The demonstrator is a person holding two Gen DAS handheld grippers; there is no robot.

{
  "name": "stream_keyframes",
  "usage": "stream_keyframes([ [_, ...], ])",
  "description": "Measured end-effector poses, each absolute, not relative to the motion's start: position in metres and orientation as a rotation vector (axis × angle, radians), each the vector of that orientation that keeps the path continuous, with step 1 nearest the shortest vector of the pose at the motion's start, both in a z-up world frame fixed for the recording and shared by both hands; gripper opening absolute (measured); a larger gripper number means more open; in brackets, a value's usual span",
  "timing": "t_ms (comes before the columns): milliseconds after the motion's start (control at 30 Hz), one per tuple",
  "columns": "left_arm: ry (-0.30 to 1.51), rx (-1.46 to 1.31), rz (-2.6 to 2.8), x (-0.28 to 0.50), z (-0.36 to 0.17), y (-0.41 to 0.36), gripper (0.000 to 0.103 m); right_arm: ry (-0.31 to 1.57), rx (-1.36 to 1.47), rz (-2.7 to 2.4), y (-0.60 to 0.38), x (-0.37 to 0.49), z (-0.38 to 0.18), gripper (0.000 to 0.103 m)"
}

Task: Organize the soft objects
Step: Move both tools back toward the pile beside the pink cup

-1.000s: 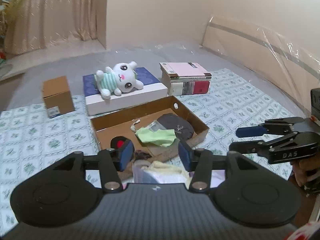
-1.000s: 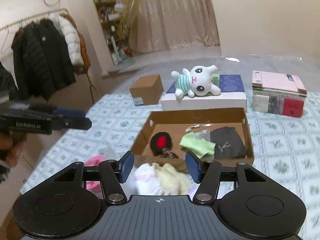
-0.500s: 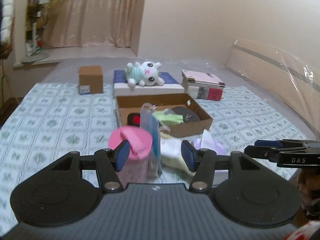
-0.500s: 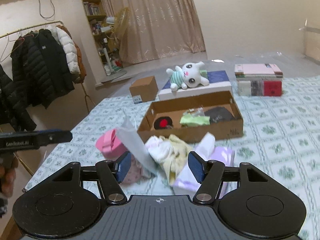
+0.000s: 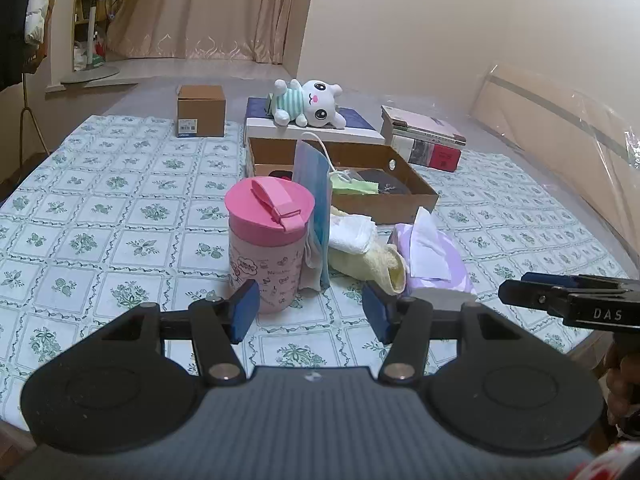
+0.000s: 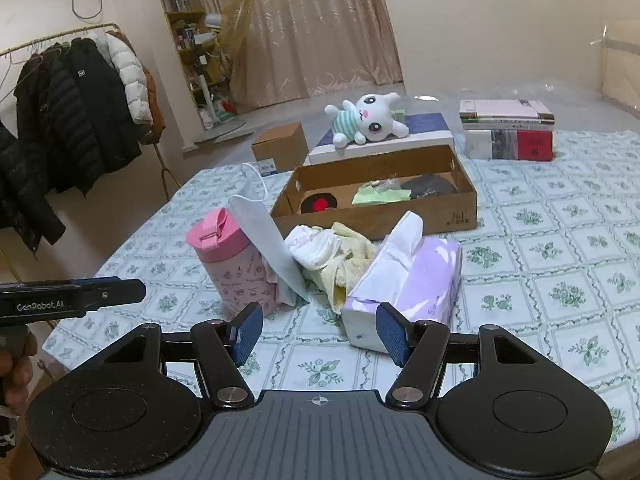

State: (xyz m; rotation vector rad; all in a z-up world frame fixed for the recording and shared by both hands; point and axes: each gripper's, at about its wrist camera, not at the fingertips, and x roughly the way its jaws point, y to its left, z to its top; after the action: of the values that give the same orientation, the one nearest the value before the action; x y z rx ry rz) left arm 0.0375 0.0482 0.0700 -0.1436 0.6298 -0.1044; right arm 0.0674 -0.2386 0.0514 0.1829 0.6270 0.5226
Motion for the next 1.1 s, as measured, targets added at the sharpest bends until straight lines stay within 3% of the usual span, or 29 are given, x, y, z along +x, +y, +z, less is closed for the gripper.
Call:
stream_keyframes([
  [433,0.58,-0.044,-0.122,0.066,0.07,0.024,0.05,0.627,0.178,0.522,-0.234,0.078,0.046,0.063],
  [867,0.557,0.109,-0.117,0.148,0.054,0.0,0.036,0.63,0.202,0.505,-0.242,0.111,0.027,0.063],
  [967,0.566,0.116,-0.113,0.165,0.048,0.0,0.03,0.636,0.206,0.505,-0.242,0.121,0.021,0.063],
  [1033,0.571,0.119,-0.116,0.174,0.045,0.001,0.021,0.637,0.209,0.506,-0.242,0.126,0.018,0.063],
  [1100,0.579,0.118,-0.126,0.179,0.043,0.0,0.005,0.64,0.206,0.508,-0.241,0.129,0.016,0.063],
])
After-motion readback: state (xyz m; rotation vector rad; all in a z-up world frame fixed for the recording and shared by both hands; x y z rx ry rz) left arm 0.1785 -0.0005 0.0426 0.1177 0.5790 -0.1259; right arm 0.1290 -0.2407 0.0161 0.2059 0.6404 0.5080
